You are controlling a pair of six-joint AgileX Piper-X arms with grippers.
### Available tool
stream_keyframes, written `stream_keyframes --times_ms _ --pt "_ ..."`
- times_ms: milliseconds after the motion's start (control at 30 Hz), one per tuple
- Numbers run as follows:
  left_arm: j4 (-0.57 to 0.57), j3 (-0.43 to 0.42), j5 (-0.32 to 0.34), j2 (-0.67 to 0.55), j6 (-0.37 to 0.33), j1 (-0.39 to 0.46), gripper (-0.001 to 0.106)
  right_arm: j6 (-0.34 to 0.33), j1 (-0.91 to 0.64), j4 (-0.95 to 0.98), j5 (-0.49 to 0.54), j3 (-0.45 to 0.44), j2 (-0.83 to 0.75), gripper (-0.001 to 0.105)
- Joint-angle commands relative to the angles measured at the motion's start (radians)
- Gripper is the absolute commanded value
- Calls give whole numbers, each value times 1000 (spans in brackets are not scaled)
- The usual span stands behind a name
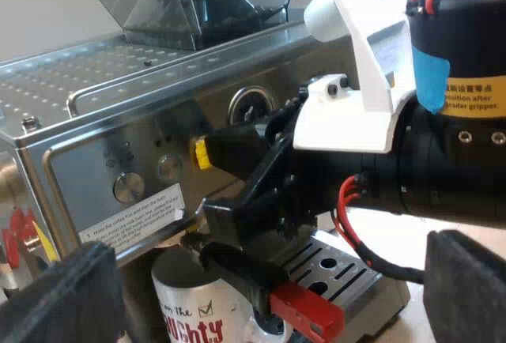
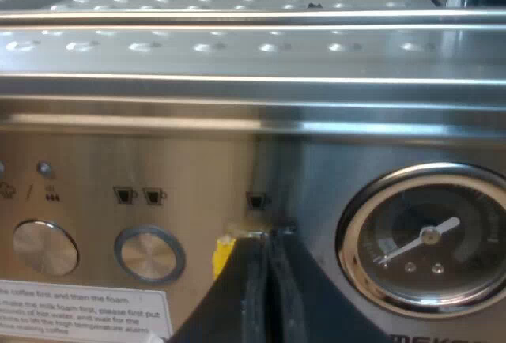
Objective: Place mug into machine
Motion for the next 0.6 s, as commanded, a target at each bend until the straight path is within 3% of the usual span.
stream_keyframes --times_ms 33,300,400,500,600 --pt "-9 -6 6 -100 -1 -4 78 -5 -54 1 -21 -10 31 0" --pt "-9 -6 6 -100 -1 -4 78 2 91 88 -21 -10 -35 0" --pt "-9 -6 6 -100 -1 -4 78 50 163 179 -25 -10 -75 1" --pt "-9 -6 6 -100 -1 -4 78 111 204 268 -28 -10 -114 12" --pt "-9 -23 6 -100 -1 -4 78 179 226 377 -43 -10 -165 42"
